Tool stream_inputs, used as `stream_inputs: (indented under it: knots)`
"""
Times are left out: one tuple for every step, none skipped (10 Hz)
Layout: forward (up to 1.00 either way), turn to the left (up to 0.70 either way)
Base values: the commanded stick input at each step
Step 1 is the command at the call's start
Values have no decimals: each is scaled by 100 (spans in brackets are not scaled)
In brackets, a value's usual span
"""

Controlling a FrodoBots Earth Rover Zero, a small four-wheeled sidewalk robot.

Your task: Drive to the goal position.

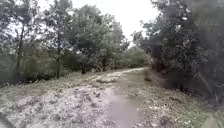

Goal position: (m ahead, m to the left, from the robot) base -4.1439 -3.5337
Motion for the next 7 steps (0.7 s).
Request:
stream_inputs:
  knots:
    - [0, 0]
    - [0, 0]
    - [0, 0]
    - [0, 0]
    - [0, 24]
    - [0, 70]
    - [0, 70]
